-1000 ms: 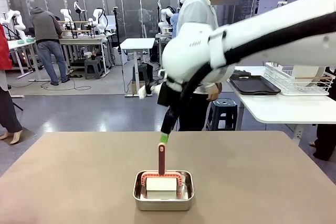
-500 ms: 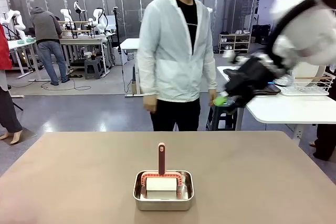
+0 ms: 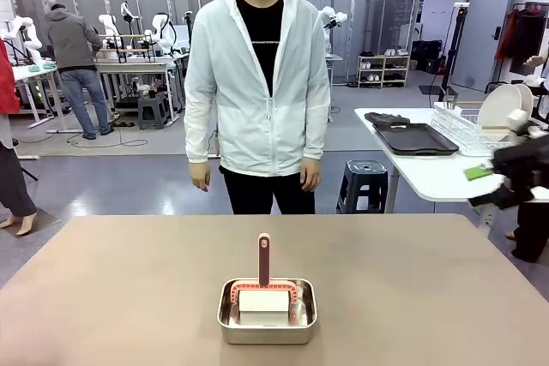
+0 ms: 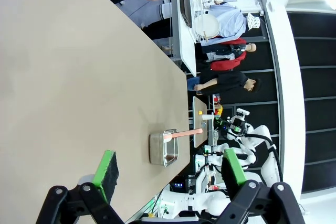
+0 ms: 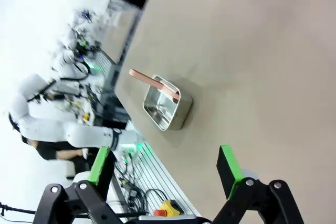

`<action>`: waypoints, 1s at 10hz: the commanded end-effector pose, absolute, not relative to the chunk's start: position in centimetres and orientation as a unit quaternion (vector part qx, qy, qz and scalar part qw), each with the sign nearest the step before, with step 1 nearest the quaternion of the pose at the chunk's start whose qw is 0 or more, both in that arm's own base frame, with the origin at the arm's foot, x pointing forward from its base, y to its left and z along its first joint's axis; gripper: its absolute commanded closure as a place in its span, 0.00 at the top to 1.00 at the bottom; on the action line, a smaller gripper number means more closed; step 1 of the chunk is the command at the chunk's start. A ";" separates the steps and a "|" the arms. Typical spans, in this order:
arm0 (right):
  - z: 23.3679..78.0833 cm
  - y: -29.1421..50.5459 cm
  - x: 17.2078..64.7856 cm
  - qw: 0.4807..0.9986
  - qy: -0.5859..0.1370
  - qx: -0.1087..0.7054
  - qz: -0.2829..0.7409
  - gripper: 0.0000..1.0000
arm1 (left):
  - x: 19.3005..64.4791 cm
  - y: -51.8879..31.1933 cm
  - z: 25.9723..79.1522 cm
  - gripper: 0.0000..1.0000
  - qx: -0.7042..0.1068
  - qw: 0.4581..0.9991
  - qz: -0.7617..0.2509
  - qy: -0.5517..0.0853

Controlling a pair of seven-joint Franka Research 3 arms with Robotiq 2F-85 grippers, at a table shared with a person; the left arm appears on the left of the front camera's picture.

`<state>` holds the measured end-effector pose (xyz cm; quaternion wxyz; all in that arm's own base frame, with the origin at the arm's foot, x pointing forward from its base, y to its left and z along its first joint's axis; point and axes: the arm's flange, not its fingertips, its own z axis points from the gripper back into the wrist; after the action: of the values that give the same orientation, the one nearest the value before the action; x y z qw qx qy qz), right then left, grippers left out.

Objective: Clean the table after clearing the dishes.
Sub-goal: Place the Lint Roller back on top of the Airtight Container.

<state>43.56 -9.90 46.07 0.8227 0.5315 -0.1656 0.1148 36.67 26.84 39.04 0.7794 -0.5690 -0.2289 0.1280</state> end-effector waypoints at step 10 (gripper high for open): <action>36.1 -20.5 37.8 0.739 -0.200 0.642 -0.042 1.00 | 36.3 26.9 39.5 1.00 -0.570 0.778 0.133 -0.227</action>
<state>38.23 -20.35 35.66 0.7410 0.6396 -0.1992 -0.0472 36.67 26.84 39.04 0.7794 -0.5690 -0.2289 0.1280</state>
